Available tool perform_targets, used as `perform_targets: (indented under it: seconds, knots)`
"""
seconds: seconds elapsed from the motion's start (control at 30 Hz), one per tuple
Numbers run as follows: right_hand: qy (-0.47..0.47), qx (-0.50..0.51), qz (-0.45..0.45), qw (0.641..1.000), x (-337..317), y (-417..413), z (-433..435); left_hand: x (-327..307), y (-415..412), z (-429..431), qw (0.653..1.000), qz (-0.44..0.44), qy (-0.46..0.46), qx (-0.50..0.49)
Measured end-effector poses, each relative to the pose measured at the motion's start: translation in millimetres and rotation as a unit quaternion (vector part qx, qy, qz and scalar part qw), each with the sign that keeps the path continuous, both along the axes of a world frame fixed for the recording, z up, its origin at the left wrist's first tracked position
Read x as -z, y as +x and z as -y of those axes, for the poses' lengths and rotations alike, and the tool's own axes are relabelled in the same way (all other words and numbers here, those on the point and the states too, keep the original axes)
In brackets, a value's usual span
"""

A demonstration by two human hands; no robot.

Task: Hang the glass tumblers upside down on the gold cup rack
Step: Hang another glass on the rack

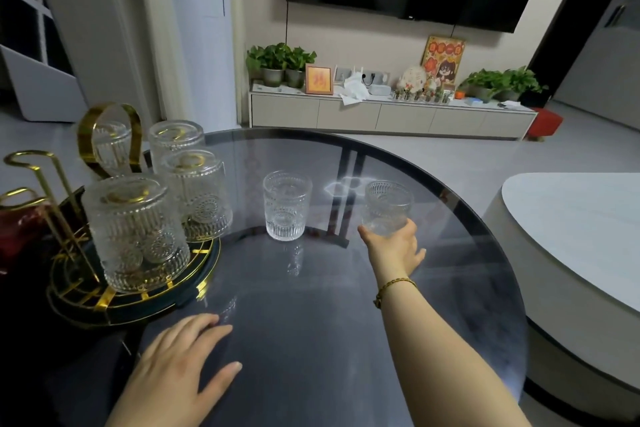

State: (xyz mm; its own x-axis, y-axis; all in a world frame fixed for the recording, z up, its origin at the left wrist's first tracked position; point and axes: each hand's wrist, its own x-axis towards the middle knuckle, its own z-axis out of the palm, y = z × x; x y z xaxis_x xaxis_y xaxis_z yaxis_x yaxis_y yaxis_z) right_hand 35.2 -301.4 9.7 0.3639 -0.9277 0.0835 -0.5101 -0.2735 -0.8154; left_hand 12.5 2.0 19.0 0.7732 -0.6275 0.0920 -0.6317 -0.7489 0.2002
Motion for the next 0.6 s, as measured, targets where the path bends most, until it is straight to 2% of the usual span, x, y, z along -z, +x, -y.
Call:
perform_targets:
  seconds: [0.17,0.3,0.37,0.53,0.6]
  knots:
    - [-0.044,-0.038,0.063,0.996,-2,-10,-7,-3,-2,-2,1.000,0.002,-0.014,-0.001]
    - [-0.046,-0.114,0.122,0.985,-28,-23,-18,8,-2,-3,0.995,-0.064,-0.075,-0.017]
    - [-0.043,-0.157,0.149,0.975,-49,-30,-25,16,-2,-6,0.995,-0.061,-0.073,-0.010]
    - [-0.114,-0.269,0.131,0.948,-104,-43,-41,10,-4,-11,0.992,-0.053,-0.115,-0.022]
    - [-0.130,-0.308,0.127,0.934,-128,-43,-50,2,-7,-22,0.988,0.000,-0.156,-0.017]
